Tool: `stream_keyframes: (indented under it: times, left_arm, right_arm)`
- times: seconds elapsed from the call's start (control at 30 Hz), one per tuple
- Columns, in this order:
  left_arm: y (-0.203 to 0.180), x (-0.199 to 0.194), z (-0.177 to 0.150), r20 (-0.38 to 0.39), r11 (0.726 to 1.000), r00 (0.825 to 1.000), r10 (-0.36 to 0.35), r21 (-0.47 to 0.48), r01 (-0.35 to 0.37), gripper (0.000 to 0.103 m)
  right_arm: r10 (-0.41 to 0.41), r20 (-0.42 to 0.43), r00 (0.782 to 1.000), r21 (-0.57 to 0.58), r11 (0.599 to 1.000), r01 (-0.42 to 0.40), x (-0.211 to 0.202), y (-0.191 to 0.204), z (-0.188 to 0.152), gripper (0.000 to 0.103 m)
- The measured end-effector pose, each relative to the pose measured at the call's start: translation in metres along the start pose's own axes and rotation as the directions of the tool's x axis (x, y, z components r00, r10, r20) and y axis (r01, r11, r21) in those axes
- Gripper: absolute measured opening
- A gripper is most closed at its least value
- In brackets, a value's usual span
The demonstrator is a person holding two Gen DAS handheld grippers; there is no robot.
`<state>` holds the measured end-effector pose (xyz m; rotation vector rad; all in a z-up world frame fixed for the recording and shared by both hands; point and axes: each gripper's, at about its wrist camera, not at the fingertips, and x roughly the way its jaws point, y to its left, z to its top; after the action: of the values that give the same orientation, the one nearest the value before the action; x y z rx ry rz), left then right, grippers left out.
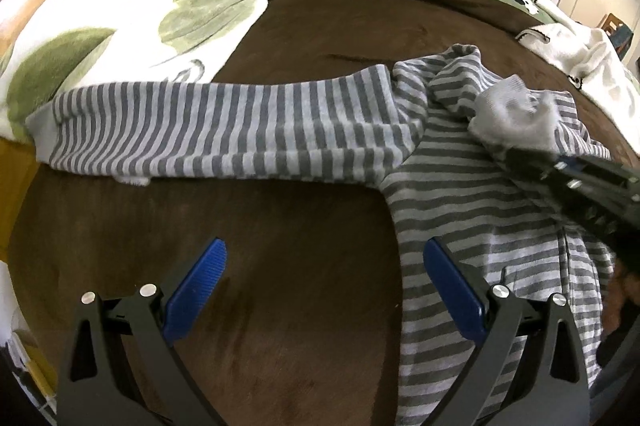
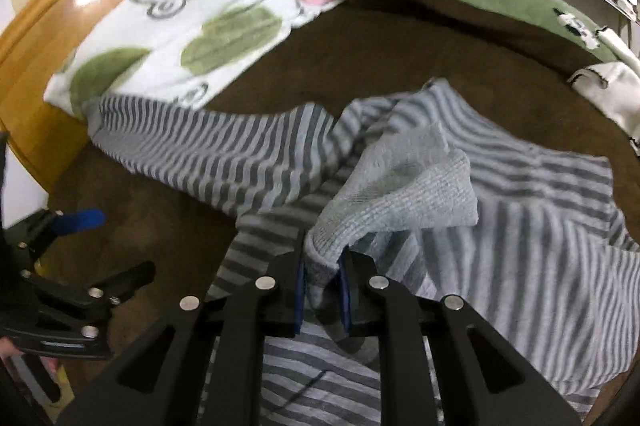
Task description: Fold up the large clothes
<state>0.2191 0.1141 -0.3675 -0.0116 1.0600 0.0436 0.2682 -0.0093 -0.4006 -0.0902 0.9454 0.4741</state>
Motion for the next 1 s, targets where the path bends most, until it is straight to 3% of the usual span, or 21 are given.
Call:
stream_keyframes:
  times: [0.17, 0.2, 0.23, 0.27, 0.37, 0.47, 0.6, 0.73, 0.87, 1.0]
  left_arm:
    - [0.011, -0.001, -0.011, -0.001, 1.000, 1.000, 0.009, -0.009, -0.009, 0.097]
    - [0.013, -0.003, -0.012, -0.001, 1.000, 1.000, 0.010, -0.011, -0.010, 0.097]
    - [0.015, -0.004, -0.014, -0.001, 1.000, 1.000, 0.012, -0.013, -0.012, 0.097]
    - [0.018, -0.007, -0.015, -0.005, 1.000, 1.000, 0.017, -0.011, -0.017, 0.097]
    - [0.025, -0.022, -0.017, 0.001, 0.999, 0.999, 0.036, -0.006, -0.036, 0.097]
    - [0.028, -0.038, -0.015, 0.012, 1.000, 1.000, 0.023, 0.002, -0.023, 0.097]
    - [0.009, -0.053, -0.003, 0.023, 0.997, 0.998, -0.052, 0.065, 0.050, 0.097]
    - [-0.033, -0.051, 0.012, 0.045, 0.978, 0.983, -0.175, 0.121, 0.169, 0.097]
    - [-0.088, -0.027, 0.027, 0.052, 0.945, 0.955, -0.293, 0.168, 0.281, 0.097]
    - [-0.132, 0.005, 0.032, 0.041, 0.925, 0.941, -0.337, 0.199, 0.323, 0.097]
  right_arm:
    - [0.027, -0.054, 0.998, 0.005, 1.000, -0.026, 0.016, 0.007, -0.015, 0.032]
    - [0.042, -0.058, 0.997, 0.014, 0.999, -0.041, 0.016, 0.008, -0.016, 0.047]
    - [0.054, -0.058, 0.997, 0.029, 0.998, -0.052, 0.015, 0.009, -0.018, 0.068]
    - [0.064, -0.047, 0.997, 0.050, 0.997, -0.062, 0.012, 0.009, -0.019, 0.074]
    - [0.107, 0.011, 0.994, 0.122, 0.987, -0.108, -0.012, 0.002, -0.019, 0.074]
    - [0.055, 0.063, 0.996, 0.138, 0.988, -0.063, -0.042, -0.011, -0.016, 0.077]
    - [-0.066, 0.102, 0.993, 0.172, 0.984, 0.048, -0.083, -0.051, -0.015, 0.082]
    - [-0.198, 0.084, 0.977, 0.202, 0.963, 0.178, -0.099, -0.101, -0.027, 0.083]
    - [-0.287, 0.039, 0.957, 0.253, 0.929, 0.269, -0.094, -0.154, -0.046, 0.083]
    - [-0.324, 0.002, 0.946, 0.310, 0.900, 0.307, -0.081, -0.193, -0.068, 0.083]
